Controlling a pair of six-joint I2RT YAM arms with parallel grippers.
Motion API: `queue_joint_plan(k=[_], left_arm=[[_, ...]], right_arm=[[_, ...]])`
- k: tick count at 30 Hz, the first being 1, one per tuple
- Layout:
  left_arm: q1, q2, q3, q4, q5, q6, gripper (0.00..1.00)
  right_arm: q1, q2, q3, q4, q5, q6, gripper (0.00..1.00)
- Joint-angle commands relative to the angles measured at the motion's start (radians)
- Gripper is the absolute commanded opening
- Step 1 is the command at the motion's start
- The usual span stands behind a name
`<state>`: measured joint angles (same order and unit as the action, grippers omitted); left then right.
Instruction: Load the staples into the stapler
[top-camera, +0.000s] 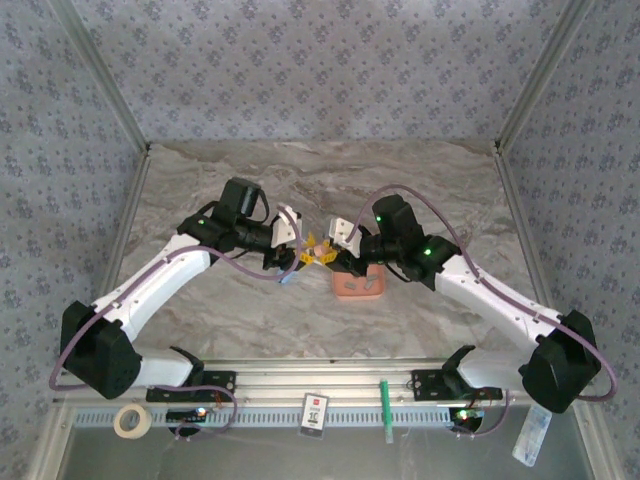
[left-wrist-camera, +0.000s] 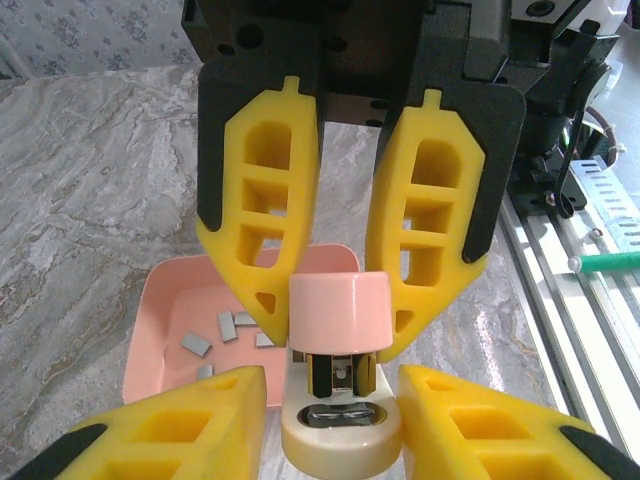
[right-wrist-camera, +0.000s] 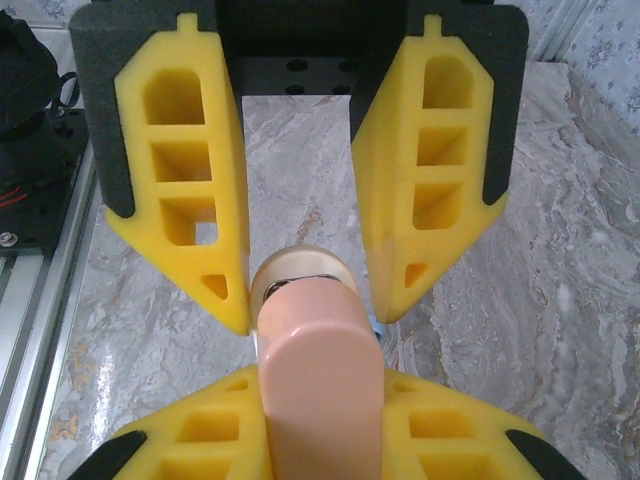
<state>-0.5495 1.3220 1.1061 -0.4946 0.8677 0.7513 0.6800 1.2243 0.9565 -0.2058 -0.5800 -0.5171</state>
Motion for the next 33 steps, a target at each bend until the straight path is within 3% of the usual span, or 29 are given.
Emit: queue_joint_plan(k=[1,5,9,11,33], left_arm=[[0.007,-0.024,-0.01,-0.005,0.005,0.007,0.35],[0.008,-0.018,-0.004,-0.024,0.005,0.016,0.21],[0.009,-0.017,0.003,-0.033,-0.004,0.024,0.07],[0.007,-0.014,0.01,-0.045,-0.008,0.037,0.05],[0.001,-0.013,0.022,-0.081,-0.009,0.068,0.03]], right_arm=[[-0.002,-0.023,0.011,0.019,0.0,0.002,0.15],[-0.001,-0.026,0.011,0.022,0.004,0.003,0.16],[-0.001,-0.031,0.011,0.019,0.008,0.021,0.37],[-0.002,-0.03,0.017,0.01,-0.005,0.023,0.4],[0.012,0.043,0.054,0.016,-0.07,0.044,0.41]])
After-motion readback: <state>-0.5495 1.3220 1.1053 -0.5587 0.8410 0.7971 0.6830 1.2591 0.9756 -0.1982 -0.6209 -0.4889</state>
